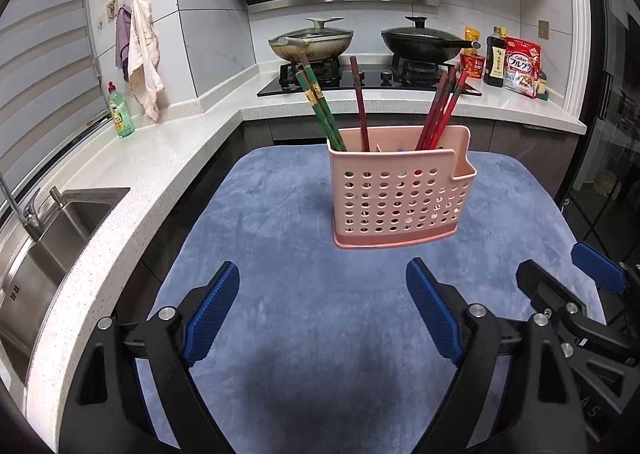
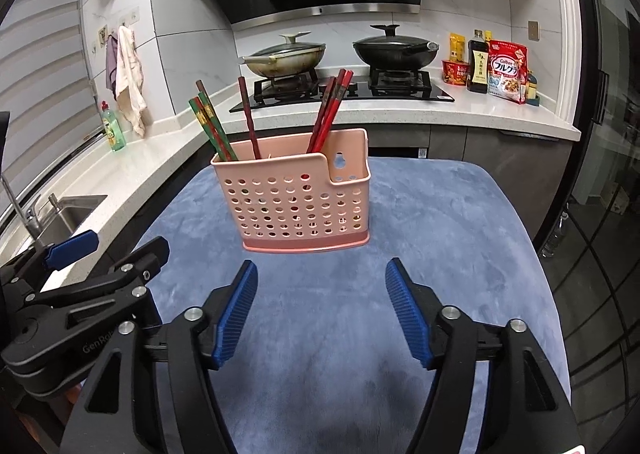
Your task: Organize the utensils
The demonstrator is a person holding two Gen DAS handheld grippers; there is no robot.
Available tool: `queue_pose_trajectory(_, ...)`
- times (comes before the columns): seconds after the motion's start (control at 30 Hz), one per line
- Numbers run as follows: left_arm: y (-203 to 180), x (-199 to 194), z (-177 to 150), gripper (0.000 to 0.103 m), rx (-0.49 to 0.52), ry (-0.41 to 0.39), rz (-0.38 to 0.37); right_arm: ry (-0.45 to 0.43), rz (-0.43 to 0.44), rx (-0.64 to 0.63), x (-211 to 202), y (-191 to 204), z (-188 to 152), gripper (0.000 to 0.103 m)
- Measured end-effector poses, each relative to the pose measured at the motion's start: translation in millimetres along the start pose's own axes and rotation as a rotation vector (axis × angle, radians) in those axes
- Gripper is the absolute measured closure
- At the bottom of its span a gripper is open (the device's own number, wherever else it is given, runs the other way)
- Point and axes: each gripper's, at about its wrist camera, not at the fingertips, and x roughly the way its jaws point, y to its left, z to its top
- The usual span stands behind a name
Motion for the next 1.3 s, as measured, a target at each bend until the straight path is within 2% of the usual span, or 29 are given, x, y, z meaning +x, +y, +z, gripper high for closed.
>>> queue_pose_trajectory(0.23,0,6,-4,0.017,0.0,0.015,0.016,0.017,-0.036,0.013,5,-6,-3,0.019)
queue_pose_trajectory(0.5,0,13,-8,0.011,-0.005,0.027,0.032,0.01,-0.06,0.004,9,-10,-7,0.016)
queue_pose_trajectory(0.57,0,15,-8,0.009,-0.006,0.029,0.044,0.003,-0.07,0.015,10,-13,-8,0.006)
queue_pose_trajectory(1.3,-2,34,-16,0.007,0.002,0.068,0.053,0.028,-0.109,0.016,30,-18,-16,0.006)
